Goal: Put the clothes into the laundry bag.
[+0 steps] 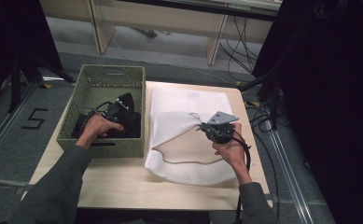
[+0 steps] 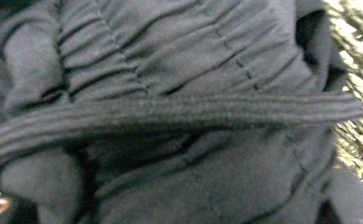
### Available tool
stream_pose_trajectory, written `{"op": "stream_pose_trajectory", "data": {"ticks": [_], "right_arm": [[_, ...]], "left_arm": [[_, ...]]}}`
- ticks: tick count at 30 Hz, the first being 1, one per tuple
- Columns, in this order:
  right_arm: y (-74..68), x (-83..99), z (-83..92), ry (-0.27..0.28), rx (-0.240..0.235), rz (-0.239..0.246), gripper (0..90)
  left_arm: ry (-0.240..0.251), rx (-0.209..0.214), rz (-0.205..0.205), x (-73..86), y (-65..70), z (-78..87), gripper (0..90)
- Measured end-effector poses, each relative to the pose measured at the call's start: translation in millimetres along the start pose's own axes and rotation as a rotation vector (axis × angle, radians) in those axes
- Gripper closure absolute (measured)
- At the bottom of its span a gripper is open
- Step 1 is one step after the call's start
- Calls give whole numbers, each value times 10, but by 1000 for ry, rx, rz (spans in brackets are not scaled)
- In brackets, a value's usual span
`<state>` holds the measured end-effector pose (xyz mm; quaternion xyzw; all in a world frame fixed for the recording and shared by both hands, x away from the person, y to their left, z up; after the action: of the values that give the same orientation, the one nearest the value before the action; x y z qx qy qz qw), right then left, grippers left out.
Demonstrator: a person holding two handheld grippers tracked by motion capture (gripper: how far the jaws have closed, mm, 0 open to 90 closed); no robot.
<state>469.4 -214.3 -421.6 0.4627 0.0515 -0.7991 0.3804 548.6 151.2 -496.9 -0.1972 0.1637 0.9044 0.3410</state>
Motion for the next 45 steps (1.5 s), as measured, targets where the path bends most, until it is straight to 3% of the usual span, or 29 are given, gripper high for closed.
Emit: {"op": "stream_pose_trajectory", "data": {"ticks": [4,9,10,12,15,19,20,22,23,26,33,34,37,38,41,42,43,45], "right_arm": [[6,0,4,0,2,14,871],[6,-5,11,12,15,2,871],[17,-5,15,10,7,7,871],[16,-1,15,12,10,2,870],[18,-3,14,15,11,5,871],[26,-1,27,14,9,-8,871],[26,-1,27,14,9,-8,871],[34,-2,32,12,7,-9,870],[34,-2,32,12,7,-9,870],[33,-8,36,22,20,-9,871],[57,-17,47,30,18,-1,871],[62,-22,51,35,26,-1,871],[70,-22,52,37,30,1,871],[72,-22,61,27,24,0,871],[73,-24,56,37,29,-1,871],[74,-24,56,37,32,-3,871],[74,-24,56,37,32,-3,871],[73,-21,57,34,27,-7,871]], "left_arm": [[26,-23,-19,-32,4,74,595],[52,-56,-50,-97,22,220,650],[46,-38,-49,-115,31,248,660],[59,-72,-68,-166,45,334,677],[62,-80,-77,-221,58,432,684],[95,-110,-87,-334,79,753,691],[95,-110,-87,-334,79,753,691],[126,-125,-85,-400,56,983,693],[126,-125,-85,-400,56,983,693],[189,-144,-76,-479,73,1296,696],[231,-181,-93,-594,109,1738,695],[239,-181,-97,-621,147,1867,695],[250,-185,-118,-645,205,1978,695],[270,-172,-137,-662,279,2090,695],[294,-162,-153,-671,367,2180,695],[296,-144,-183,-666,460,2262,695],[296,-144,-183,-666,460,2262,694],[303,-100,-210,-648,606,2374,694]]}}
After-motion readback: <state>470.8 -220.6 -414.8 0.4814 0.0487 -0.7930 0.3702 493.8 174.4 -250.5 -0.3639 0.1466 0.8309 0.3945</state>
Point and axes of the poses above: each handheld gripper's, and its own axes: z roughly backward along the jaws, x roughly out of its underside, y roughly to its right, the point moved 3 cm from there along -z, roughly forward along the jaws, and after that the axes turned 2 degrees about x, right-handed, at the moved point
